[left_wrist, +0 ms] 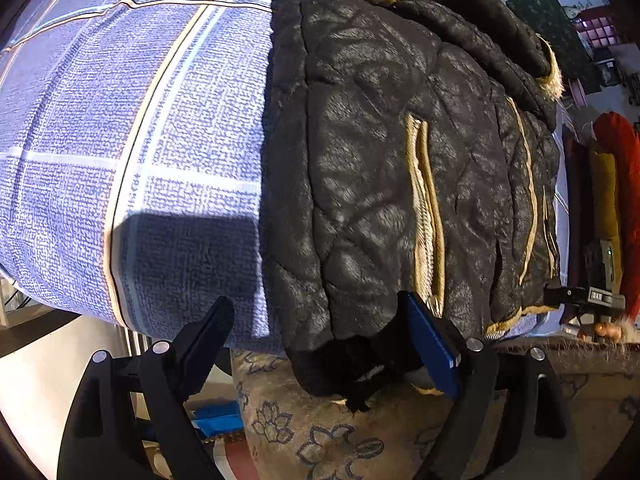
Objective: Fold large clothes
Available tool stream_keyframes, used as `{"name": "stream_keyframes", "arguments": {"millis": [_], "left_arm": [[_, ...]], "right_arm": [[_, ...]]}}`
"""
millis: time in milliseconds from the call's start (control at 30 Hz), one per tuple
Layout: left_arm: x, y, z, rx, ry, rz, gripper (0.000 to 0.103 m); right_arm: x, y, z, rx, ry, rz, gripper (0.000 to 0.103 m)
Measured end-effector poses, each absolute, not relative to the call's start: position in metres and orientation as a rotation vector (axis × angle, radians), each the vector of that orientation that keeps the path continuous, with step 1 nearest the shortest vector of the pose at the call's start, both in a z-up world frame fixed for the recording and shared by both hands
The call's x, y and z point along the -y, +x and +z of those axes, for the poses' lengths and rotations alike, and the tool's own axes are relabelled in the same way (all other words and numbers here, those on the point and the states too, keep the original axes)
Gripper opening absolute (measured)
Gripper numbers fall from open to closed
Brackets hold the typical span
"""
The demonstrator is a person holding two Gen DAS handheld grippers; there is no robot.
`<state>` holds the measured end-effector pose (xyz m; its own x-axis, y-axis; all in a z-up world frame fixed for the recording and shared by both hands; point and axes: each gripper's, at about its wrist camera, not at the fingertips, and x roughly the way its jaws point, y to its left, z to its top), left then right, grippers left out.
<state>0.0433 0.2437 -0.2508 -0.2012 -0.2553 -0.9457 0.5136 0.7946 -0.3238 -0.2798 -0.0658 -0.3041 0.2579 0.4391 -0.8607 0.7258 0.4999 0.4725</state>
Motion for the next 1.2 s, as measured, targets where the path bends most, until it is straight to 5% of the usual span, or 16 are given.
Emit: {"name": "stream_keyframes", "arguments": {"millis": [233,300,400,567,700,833,1200], "left_arm": [[-0.242,0.039,-0.274,-1.687,0.201,-0.709,0.083],[-0.229,0.044,-0.286,-1.700,0.200,-0.704,0.083],[-0.223,0.046,-0.291,-1.710,0.229,-0.706,0.082],[-0.201,0.041,-0.278,-1.698,0.285,-0.755,0.047],[-0.185,0.035,-0.270,-1.666,0.362,-0.754,0.034],[-0.179,0.037,-0.248,-1.621,0.340,-0.786,0.022],[-0.158,0.110,-0.170,-1.388,0.157,-0.823,0.018]], "right_arm": [[0.070,-0.295,-0.303,-1.395,1.127,-0.234,0.074],[0.067,-0.293,-0.303,-1.399,1.135,-0.215,0.062],[0.060,-0.288,-0.303,-1.430,1.073,-0.225,0.060],[0.057,-0.284,-0.295,-1.412,1.061,-0.221,0.042],[0.052,-0.279,-0.281,-1.387,1.017,-0.213,0.027],[0.051,-0.270,-0.258,-1.327,1.007,-0.192,0.023],[0.122,-0.217,-0.168,-0.992,0.997,-0.151,0.021]]}}
